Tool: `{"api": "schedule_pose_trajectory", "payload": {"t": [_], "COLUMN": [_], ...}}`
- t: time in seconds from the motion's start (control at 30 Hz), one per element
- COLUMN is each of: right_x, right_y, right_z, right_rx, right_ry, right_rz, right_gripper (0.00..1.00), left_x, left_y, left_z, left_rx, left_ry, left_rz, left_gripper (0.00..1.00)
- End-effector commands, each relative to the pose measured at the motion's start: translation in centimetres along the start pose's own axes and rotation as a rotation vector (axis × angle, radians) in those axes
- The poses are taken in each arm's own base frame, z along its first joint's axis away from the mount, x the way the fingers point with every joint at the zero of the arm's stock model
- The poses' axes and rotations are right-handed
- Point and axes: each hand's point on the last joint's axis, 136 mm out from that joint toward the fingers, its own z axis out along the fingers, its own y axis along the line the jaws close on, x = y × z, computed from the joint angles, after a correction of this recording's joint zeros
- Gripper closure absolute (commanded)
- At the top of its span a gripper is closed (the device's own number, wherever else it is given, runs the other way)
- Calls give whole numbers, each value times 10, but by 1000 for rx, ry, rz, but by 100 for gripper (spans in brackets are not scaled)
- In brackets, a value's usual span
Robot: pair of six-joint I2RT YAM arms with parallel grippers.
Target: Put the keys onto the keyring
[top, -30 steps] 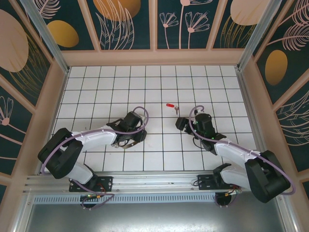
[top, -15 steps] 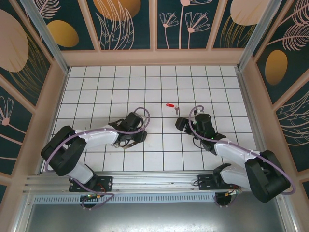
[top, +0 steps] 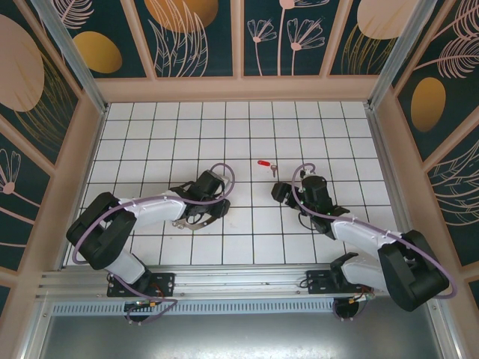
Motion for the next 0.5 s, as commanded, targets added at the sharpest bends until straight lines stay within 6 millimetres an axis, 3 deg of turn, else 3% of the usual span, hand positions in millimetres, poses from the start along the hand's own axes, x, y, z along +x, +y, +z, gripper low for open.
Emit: {"api": "schedule_pose_trajectory", "payload": {"t": [0.0,0.33,0.47], "right_x": [-8,-9,-8], "right_y": [9,13,12], "right_z": [2,5,5], "right_rx": [-21,-28,-26], "right_ry": [-28,-23,-21], "right_rz": [8,7,7], "right_gripper": [15,15,15], "left_x": [1,9,8], "left_y": [-4,-4,-4], "left_z": [-1,0,1], "left_rx": [19,26,28], "left_ry": [-6,7,5], "left_rz": [8,-4,-7], "left_gripper": [63,65,70]}}
